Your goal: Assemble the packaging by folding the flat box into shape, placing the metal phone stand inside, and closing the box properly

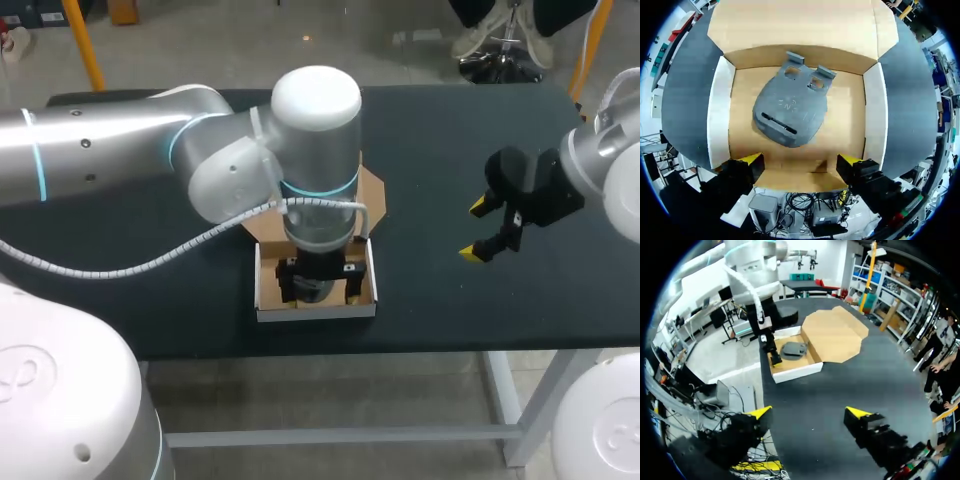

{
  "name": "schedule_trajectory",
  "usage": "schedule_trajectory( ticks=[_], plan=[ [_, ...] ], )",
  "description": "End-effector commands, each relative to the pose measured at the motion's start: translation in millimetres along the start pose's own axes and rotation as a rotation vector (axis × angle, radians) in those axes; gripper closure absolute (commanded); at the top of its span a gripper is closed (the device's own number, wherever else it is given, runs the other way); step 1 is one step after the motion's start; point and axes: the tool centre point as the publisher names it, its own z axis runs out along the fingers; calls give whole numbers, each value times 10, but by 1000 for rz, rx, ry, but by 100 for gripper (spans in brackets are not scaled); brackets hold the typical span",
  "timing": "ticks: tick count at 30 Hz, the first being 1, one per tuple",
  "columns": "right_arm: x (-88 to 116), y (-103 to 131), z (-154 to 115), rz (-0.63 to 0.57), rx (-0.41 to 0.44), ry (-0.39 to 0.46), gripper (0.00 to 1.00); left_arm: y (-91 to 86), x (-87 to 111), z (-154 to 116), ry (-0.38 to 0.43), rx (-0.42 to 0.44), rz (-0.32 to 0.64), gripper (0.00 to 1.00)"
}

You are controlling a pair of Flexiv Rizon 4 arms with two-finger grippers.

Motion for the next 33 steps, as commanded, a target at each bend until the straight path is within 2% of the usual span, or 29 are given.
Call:
schedule_trajectory(
  ticks=[1, 6, 17, 25, 33],
  plan=[
    [-4, -9, -23, -2, -5, 6, 0, 5, -65, -184, 24, 42, 9, 0],
    [-4, -9, -23, -2, -5, 6, 0, -40, -99, -401, 53, 93, 33, 0],
    [-4, -9, -23, -2, -5, 6, 0, -115, -309, -841, 241, 138, 225, 0],
    [-4, -9, -23, -2, -5, 6, 0, -256, -496, -1040, 295, 178, 341, 0],
    [-4, -9, -23, -2, -5, 6, 0, -436, -729, -1126, 362, 207, 424, 0]
  ],
)
